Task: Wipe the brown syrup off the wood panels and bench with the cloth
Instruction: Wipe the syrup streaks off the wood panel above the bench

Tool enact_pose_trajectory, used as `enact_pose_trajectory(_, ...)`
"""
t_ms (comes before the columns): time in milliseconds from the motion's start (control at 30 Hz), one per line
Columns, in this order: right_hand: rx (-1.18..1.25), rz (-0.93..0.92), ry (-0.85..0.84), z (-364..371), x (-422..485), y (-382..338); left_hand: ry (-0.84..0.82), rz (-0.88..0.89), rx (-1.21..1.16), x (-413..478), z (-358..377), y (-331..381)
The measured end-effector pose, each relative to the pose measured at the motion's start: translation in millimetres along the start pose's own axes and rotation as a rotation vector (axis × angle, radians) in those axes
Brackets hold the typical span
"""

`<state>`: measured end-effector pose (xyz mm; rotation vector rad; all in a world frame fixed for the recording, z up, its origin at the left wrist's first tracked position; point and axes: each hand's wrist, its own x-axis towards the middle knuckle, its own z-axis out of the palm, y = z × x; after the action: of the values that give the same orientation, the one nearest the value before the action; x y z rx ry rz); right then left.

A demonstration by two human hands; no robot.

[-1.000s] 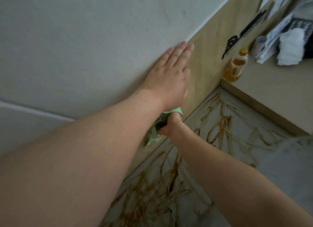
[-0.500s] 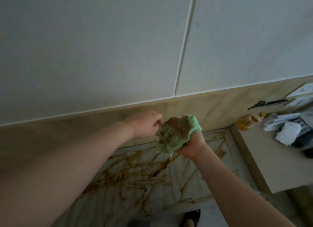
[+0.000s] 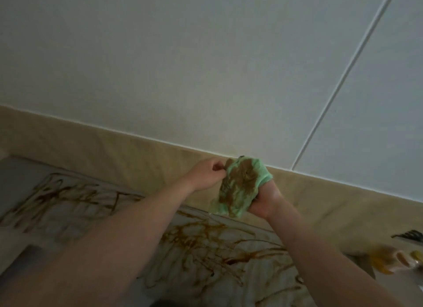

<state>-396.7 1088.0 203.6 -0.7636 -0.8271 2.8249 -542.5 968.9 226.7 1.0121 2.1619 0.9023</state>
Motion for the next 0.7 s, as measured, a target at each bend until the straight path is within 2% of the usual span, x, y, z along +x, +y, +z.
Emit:
enact_pose_trajectory(133, -0.055, 0.091, -0.217, 21, -21, 12, 0.155, -0.187, -0.382, -66, 8, -1)
enact_pose_trajectory(333, -0.098, 0.222, -0.346, 28, -56, 47, 0.393, -0.252, -0.362, -139, 24, -4)
enact_pose_trajectory(467, -0.128, 0.325, -0.369, 46, -66, 76, 0.522, -0.365, -0.353, -182, 22, -8)
enact_pose_trajectory(600, -0.116, 0.429, -0.345, 52, -64, 102, 0.620, -0.474, -0.613, -211, 18, -21)
enact_pose_trajectory(700, -0.057, 0.440, -0.327, 58, -71, 112, 0.693, -0.511, -0.686, -231, 17, -29)
